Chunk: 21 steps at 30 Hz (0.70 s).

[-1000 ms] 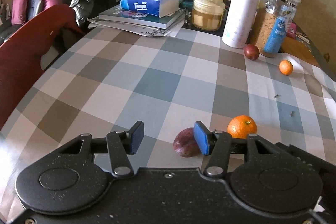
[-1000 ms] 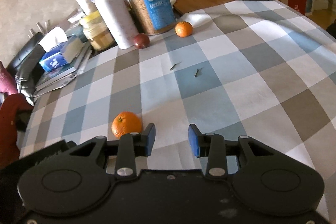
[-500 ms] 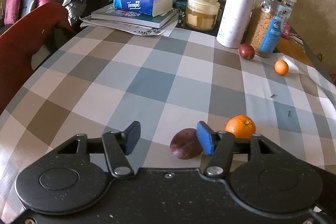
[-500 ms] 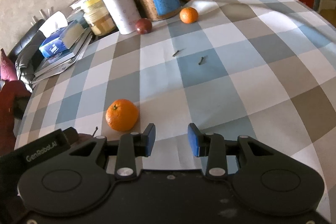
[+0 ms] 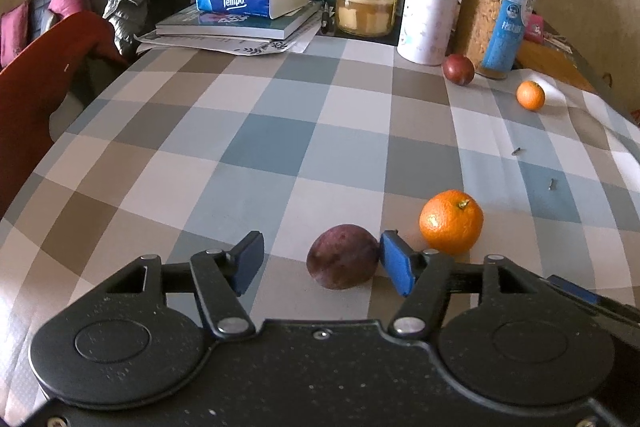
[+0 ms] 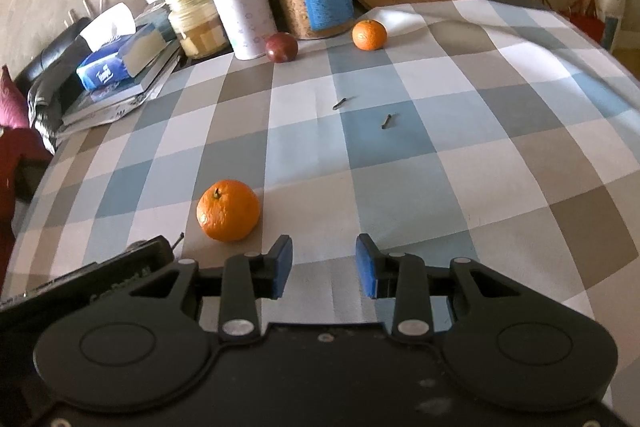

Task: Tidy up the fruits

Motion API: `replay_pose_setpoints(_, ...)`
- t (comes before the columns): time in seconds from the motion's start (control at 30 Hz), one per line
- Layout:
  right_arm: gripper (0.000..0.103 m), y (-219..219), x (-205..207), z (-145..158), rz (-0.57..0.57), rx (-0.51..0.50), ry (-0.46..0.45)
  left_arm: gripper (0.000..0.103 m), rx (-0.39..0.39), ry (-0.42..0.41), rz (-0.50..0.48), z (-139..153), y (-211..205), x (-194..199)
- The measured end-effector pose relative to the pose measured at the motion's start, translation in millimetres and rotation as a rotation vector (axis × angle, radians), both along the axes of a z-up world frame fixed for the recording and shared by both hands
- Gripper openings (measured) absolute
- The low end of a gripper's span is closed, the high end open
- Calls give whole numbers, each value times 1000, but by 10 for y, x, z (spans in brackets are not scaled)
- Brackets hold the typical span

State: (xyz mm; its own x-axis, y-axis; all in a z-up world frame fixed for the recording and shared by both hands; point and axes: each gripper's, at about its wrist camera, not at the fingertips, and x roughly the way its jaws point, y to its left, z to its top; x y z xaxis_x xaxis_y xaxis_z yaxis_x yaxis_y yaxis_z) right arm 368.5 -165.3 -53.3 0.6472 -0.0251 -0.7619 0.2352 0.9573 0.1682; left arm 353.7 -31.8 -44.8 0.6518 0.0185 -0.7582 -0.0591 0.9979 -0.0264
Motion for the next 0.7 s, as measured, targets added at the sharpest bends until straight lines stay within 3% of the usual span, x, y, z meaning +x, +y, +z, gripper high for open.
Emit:
replay_pose_setpoints(0.1,35,36,-8,-5,13,-30,-3,73,-1,13,6,-30,6,18)
replay_pose_setpoints(0.4,36,47,-18,-6,34,-52,-6,72,-39,43,24,-77,80,61)
replay_pose_setpoints(0.7,36,-2,-30,-6,45,-20,-14,53,-98,35,1,-61,124,63)
